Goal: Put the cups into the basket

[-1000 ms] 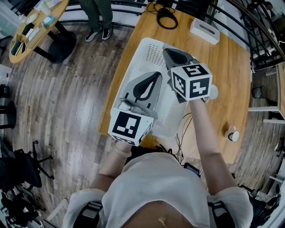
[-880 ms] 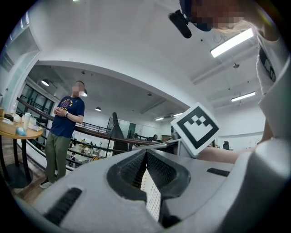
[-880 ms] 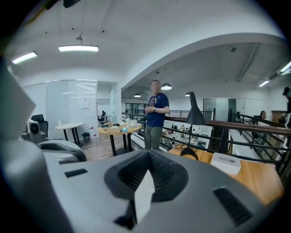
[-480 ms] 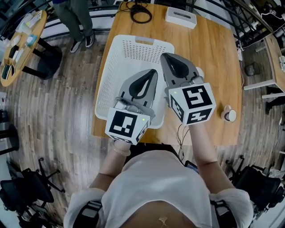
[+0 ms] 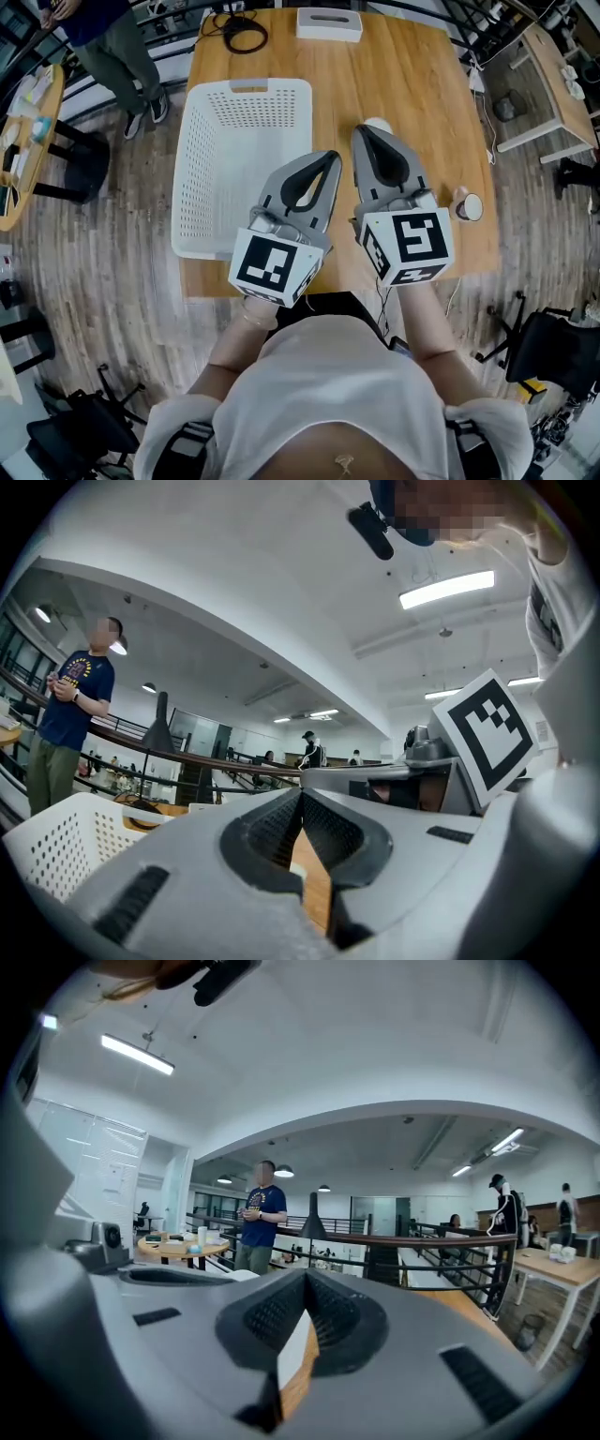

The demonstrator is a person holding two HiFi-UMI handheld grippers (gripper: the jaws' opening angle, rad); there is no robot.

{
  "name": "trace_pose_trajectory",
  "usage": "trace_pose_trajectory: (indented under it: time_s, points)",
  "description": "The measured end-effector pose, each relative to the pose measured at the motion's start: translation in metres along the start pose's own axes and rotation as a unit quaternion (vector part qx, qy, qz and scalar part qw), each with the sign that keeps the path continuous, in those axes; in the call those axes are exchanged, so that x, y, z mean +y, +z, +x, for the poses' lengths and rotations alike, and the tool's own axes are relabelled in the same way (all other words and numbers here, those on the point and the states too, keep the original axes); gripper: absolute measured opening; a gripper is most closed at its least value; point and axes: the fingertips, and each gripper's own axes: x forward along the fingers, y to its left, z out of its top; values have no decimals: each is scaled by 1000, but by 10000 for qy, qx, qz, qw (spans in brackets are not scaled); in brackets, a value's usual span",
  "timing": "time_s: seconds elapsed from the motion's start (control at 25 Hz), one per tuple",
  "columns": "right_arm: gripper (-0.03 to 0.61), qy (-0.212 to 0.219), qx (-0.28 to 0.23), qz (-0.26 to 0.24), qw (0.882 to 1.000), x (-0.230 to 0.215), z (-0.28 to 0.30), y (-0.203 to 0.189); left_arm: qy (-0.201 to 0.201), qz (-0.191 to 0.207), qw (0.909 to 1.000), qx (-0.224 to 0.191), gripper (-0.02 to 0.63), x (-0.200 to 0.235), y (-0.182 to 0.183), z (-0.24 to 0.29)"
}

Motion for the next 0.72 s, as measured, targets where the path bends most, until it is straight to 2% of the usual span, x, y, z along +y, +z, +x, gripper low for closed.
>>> trace_pose_trajectory:
  time_s: [0.48,0.72]
  points:
    - [11,-1347,-43,373,9902,-68,-91,-47,-937,-107,9953,236,8,-89,-27,37]
    - [11,-1549,136,519,9865,-77,-121,-74,-1169,-206,9922,381,8,-120,-47,46]
